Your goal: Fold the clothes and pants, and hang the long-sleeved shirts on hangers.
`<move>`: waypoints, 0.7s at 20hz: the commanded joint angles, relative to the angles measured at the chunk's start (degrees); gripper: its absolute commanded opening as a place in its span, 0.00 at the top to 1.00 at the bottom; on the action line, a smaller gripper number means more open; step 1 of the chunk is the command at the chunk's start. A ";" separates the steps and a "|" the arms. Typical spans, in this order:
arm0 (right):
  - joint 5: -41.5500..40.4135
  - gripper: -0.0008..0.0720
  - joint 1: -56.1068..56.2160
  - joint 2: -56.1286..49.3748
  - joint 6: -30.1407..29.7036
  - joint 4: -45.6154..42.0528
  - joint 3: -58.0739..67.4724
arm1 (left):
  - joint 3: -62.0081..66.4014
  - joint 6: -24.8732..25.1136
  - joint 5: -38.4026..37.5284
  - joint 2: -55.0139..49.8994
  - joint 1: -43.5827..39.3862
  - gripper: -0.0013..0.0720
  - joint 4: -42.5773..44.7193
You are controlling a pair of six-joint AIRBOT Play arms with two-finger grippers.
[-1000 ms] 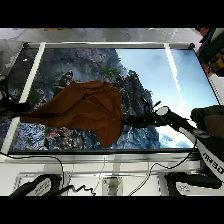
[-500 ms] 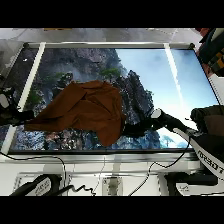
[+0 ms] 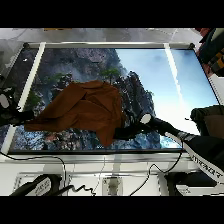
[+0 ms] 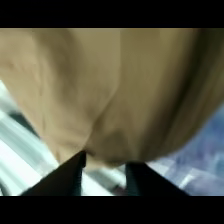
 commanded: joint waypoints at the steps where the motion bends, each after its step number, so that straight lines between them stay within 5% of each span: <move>1: -5.79 0.75 0.72 -0.02 1.46 0.57 0.42 | -0.02 0.02 0.04 -0.02 0.02 0.96 0.02; 3: -6.64 0.97 0.70 0.00 1.42 0.55 0.42 | -0.02 0.00 0.04 -0.04 0.02 0.96 0.00; 8: -9.35 0.97 -2.21 2.34 1.42 -4.81 4.61 | 0.31 0.02 1.60 0.33 0.00 0.96 -4.74; 14: -4.26 0.97 -22.47 15.15 2.10 -17.77 16.85 | 6.54 0.00 12.68 4.90 0.02 0.96 -12.44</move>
